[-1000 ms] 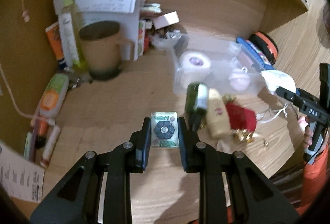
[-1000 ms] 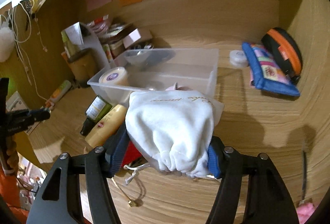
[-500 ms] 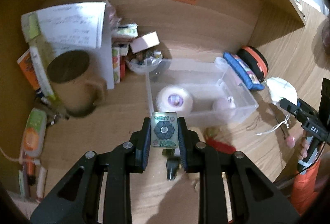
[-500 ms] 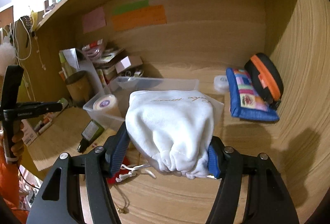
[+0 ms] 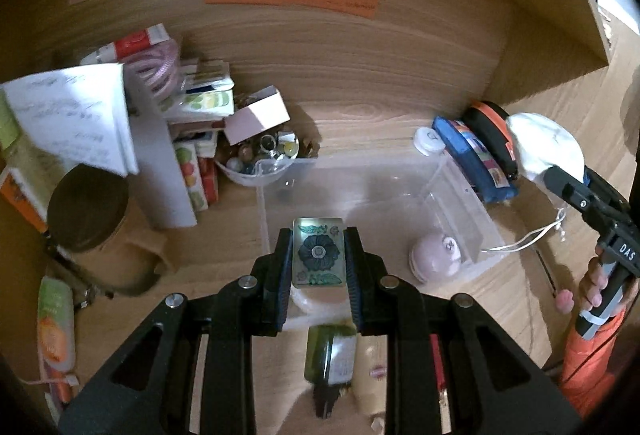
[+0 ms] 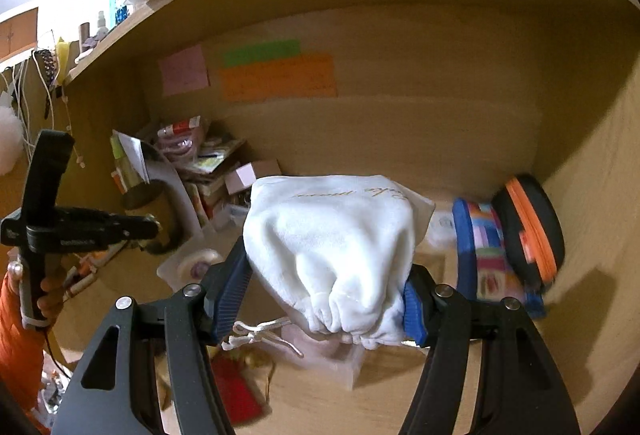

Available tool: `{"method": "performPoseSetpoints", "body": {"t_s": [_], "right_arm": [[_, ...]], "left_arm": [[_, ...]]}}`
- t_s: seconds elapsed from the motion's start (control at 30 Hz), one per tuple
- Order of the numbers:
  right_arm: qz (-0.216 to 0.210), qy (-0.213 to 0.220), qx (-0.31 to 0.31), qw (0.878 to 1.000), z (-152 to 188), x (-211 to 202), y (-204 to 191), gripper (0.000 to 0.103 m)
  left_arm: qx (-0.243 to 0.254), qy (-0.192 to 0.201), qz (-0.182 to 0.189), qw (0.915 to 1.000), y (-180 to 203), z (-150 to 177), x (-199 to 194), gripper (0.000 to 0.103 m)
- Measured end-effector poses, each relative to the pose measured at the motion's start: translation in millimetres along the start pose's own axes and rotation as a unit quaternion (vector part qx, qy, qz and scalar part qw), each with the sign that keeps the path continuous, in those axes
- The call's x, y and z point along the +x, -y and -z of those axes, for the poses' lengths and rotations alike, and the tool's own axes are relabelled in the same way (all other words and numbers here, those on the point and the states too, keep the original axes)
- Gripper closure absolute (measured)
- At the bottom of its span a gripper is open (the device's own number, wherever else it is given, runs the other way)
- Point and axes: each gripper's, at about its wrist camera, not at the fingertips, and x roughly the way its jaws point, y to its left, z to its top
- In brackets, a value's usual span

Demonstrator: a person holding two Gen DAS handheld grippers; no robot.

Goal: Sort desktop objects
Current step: 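Drop the tin into the bin with left while right lowers the white pouch into it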

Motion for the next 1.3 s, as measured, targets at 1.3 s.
{"method": "performPoseSetpoints", "body": {"t_s": [1.3], "right_arm": [[0.003, -0.164, -0.035, 0.986, 42, 146, -16, 0.04]], "left_arm": [[0.067, -0.081, -0.061, 0.9925, 24, -15, 127, 0.079]]}}
